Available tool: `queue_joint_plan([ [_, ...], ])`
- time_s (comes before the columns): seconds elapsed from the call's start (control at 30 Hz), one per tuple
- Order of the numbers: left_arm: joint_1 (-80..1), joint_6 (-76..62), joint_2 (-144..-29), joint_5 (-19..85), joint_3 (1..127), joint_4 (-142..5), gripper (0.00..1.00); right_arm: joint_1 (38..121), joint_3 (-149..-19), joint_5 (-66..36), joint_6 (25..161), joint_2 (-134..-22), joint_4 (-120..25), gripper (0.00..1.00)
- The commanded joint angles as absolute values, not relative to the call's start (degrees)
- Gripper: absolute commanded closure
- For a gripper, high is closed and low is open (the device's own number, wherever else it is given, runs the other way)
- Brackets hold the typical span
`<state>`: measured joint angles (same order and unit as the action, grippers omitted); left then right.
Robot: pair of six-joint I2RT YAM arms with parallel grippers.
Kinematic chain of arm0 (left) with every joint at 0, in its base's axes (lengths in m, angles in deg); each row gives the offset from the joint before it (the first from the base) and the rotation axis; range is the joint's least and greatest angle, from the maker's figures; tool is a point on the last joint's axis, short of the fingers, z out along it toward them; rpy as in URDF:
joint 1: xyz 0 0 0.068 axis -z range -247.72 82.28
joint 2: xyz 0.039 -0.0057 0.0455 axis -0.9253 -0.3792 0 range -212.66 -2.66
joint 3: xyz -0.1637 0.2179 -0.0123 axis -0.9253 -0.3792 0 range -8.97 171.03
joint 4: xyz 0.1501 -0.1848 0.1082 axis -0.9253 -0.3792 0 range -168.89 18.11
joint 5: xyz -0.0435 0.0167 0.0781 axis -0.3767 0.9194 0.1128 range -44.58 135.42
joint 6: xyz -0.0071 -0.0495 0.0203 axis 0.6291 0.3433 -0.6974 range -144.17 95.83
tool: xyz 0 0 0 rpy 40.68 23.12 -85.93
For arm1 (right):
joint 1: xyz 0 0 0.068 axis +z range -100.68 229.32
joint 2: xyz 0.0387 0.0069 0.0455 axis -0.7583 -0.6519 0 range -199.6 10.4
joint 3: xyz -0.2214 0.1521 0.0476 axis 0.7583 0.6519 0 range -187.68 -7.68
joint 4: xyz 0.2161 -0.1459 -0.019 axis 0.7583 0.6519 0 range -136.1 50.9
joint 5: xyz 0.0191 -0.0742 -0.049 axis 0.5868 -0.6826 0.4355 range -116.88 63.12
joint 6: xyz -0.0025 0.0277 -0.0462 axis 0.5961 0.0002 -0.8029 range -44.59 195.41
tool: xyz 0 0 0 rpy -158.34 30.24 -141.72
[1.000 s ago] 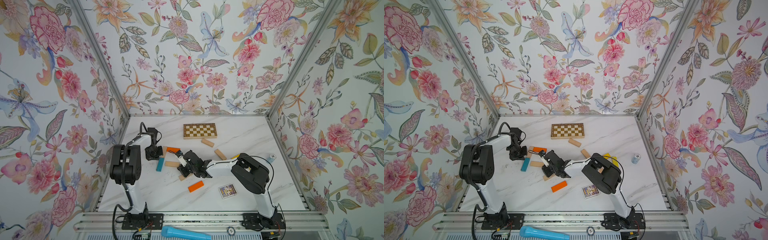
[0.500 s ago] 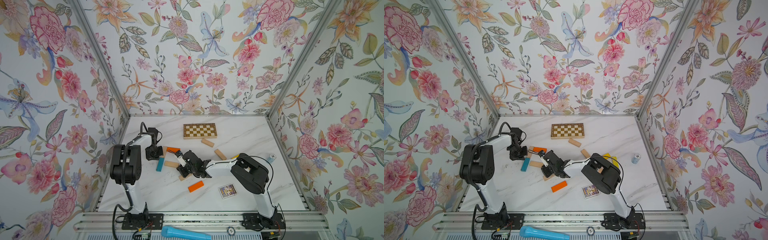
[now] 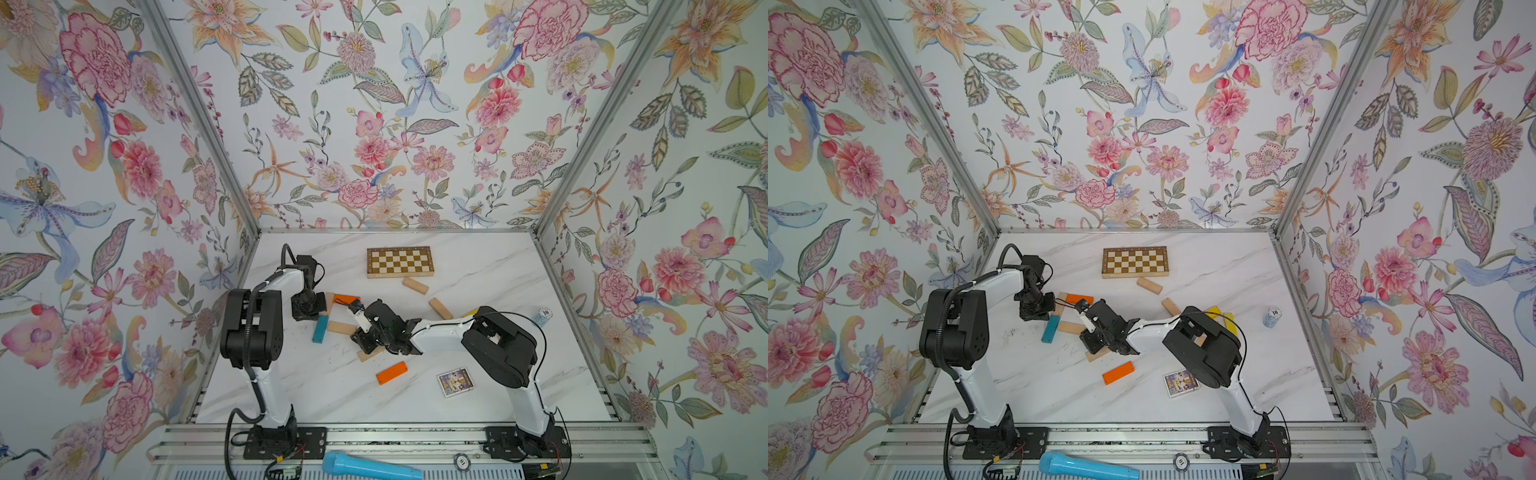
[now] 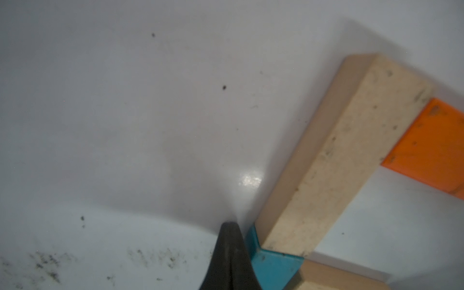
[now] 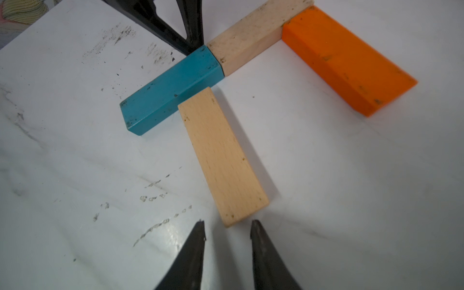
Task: Assemble the number 6 with building blocks
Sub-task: Assemble the building block at the center of the board.
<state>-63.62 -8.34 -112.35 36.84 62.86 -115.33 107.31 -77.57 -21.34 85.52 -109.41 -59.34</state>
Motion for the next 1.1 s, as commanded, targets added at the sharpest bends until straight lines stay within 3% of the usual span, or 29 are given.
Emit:
queue_joint_plan([
  [0.0,-63.24,-9.50,-115.75,38.58,61.78,-117.81,1.00,106.33,-75.91,-21.37,81.55,-107.09,-60.81,0.57],
  [0.3,-63.28,-9.58,-115.74,38.66,61.78,-117.99,1.00,104.35,-76.73,-14.35,67.78,-106.91,-58.45,0.42],
  [1.07,-63.24,-9.63,-115.84,38.78,61.69,-118.05,1.00,102.38,-88.23,-7.51,55.43,-114.47,-46.47,0.42],
])
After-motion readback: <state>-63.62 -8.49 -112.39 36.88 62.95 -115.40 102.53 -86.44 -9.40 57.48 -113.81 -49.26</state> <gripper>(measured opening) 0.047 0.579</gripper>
